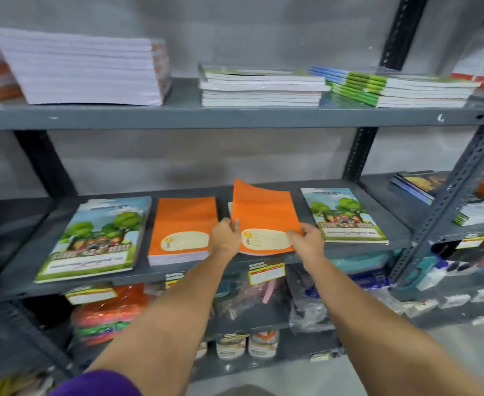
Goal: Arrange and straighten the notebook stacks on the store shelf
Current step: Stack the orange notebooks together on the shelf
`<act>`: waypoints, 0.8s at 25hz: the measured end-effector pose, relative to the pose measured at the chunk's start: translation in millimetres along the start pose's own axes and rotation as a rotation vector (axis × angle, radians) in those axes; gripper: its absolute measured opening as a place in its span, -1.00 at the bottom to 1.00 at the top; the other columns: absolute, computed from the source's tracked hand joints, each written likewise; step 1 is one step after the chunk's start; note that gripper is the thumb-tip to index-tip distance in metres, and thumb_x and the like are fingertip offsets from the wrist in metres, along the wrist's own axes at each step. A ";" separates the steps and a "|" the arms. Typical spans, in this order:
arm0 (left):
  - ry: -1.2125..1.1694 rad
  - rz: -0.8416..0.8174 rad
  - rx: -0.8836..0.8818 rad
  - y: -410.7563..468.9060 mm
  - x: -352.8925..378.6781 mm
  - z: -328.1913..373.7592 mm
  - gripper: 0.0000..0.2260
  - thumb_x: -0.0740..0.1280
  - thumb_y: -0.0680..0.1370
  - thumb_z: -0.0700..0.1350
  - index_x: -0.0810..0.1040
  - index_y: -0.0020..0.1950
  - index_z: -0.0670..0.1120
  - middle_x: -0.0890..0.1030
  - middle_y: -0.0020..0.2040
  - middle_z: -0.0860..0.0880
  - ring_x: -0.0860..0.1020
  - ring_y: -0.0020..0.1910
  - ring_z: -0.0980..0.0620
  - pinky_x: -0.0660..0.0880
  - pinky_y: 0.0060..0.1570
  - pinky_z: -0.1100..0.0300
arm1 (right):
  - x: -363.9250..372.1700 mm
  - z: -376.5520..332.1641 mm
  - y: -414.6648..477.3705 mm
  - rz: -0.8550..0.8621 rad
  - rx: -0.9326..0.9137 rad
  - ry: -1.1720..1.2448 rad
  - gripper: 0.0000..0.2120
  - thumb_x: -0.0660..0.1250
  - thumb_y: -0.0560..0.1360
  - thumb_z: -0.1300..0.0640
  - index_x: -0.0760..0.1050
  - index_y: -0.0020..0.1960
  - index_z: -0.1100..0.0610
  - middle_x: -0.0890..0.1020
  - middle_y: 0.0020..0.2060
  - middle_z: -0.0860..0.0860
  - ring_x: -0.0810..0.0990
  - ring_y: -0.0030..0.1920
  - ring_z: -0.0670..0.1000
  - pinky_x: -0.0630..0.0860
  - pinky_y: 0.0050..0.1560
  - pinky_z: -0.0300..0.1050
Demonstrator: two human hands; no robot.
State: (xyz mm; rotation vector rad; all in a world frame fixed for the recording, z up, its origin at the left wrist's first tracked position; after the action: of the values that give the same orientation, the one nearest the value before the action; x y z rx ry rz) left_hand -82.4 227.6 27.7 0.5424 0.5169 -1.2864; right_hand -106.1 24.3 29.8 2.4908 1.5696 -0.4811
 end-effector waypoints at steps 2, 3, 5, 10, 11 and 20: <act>0.027 0.060 -0.027 -8.0 -27.0 -28.3 -0.66 0.12 0.64 0.03 0.55 0.04 -0.21 0.64 -0.03 -0.25 0.58 -0.03 -0.27 0.47 -0.13 0.02 | 28.5 -8.8 -21.6 -0.063 -0.066 -0.011 -0.92 0.36 0.38 0.18 0.57 -0.15 0.04 0.61 -0.35 -0.01 0.59 -0.27 0.09 0.50 -0.26 -0.11; 0.039 0.088 -0.035 -11.9 -41.3 -42.1 -0.67 0.13 0.63 0.02 0.54 0.05 -0.20 0.65 -0.03 -0.25 0.58 -0.03 -0.28 0.48 -0.12 0.00 | 43.0 -13.1 -33.6 -0.095 -0.097 -0.016 -0.88 0.37 0.39 0.19 0.57 -0.09 0.06 0.61 -0.31 0.00 0.61 -0.23 0.10 0.48 -0.26 -0.17; 0.053 0.135 -0.055 -16.1 -68.6 -64.1 -0.71 0.15 0.62 0.02 0.52 0.08 -0.18 0.65 -0.02 -0.25 0.59 -0.03 -0.28 0.48 -0.13 0.00 | 69.1 -23.8 -55.6 -0.136 -0.139 0.003 -0.69 0.39 0.41 0.21 0.49 0.14 0.10 0.62 -0.25 -0.02 0.63 -0.14 0.09 0.47 -0.22 -0.17; 0.065 0.208 -0.101 -16.3 -118.3 -96.4 -0.72 0.18 0.61 0.05 0.49 0.15 -0.13 0.66 -0.03 -0.19 0.61 -0.06 -0.24 0.48 -0.19 0.04 | 115.3 -50.1 -83.4 -0.142 -0.252 -0.024 -0.61 0.40 0.44 0.21 0.38 0.22 0.05 0.63 -0.03 0.03 0.59 -0.12 0.00 0.44 -0.23 -0.24; 0.081 0.211 -0.101 -15.6 -124.5 -101.7 -0.72 0.17 0.61 0.05 0.47 0.17 -0.12 0.65 -0.04 -0.18 0.62 -0.09 -0.23 0.48 -0.23 0.06 | 122.3 -54.9 -86.5 -0.141 -0.270 -0.059 -0.62 0.39 0.45 0.21 0.40 0.23 0.06 0.62 0.00 0.04 0.57 -0.13 -0.02 0.43 -0.23 -0.28; 0.405 0.006 -0.130 -8.9 -137.3 -138.5 -0.72 0.23 0.60 0.03 0.60 0.06 -0.16 0.64 -0.04 -0.14 0.62 -0.09 -0.10 0.61 -0.08 0.00 | 166.2 -41.4 -94.5 -0.270 -0.204 -0.586 -0.69 0.23 0.57 0.14 0.49 0.27 0.22 0.58 0.22 0.15 0.55 0.21 0.15 0.50 0.21 -0.05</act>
State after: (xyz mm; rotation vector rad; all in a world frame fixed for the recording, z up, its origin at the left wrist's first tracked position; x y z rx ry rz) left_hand -127.0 416.7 7.8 0.6985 0.9273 -1.1299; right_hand -117.2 219.0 13.7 1.7671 1.5989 -0.9318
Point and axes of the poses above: each hand's wrist, its own y-axis towards the middle knuckle, its own x-axis out of the palm, z = x × y, the point moved 2 cm from there along y, towards the middle knuckle
